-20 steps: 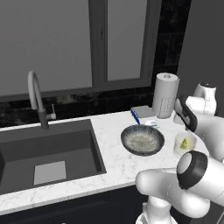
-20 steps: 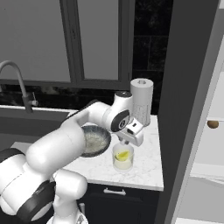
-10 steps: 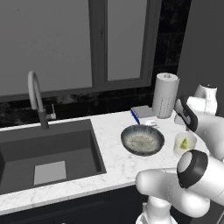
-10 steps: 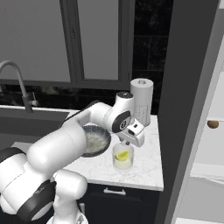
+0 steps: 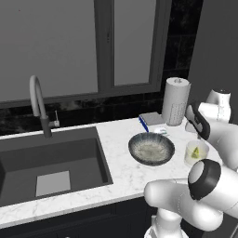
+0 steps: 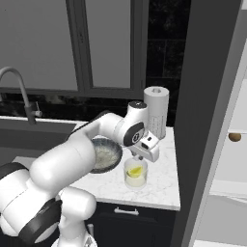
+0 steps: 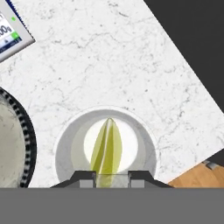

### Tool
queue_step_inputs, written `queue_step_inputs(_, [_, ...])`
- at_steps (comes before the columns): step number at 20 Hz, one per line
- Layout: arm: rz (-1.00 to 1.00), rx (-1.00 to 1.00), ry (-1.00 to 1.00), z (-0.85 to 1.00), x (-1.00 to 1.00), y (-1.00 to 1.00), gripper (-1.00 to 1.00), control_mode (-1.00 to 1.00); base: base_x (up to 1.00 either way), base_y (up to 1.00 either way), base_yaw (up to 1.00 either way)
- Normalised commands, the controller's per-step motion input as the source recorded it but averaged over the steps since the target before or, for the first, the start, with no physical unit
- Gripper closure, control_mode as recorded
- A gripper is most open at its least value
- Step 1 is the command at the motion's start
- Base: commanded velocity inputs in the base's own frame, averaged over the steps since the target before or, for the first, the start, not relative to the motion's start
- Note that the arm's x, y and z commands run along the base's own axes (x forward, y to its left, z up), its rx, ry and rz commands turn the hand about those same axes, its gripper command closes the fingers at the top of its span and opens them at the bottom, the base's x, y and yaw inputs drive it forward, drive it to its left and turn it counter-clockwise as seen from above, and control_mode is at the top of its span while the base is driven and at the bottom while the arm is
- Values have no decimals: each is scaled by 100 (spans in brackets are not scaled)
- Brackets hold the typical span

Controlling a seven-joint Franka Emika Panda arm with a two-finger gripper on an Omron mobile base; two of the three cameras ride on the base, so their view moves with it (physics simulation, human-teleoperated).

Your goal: Grab a lemon wedge from the fridge and one ice cube from the ice bowl, and put them in the glass of lemonade.

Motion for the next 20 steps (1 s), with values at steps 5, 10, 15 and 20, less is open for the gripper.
queue_step_inputs(5, [0, 0, 0, -2, 10, 0, 100, -100, 0, 0, 0])
queue_step_inputs(10, [0, 1, 0, -37, 8, 0, 100, -100, 0, 0, 0])
queue_step_inputs(15, [0, 1, 0, -11, -2, 0, 100, -100, 0, 0, 0])
queue_step_inputs(20, [0, 0, 0, 0, 0, 0, -100, -100, 0, 0, 0])
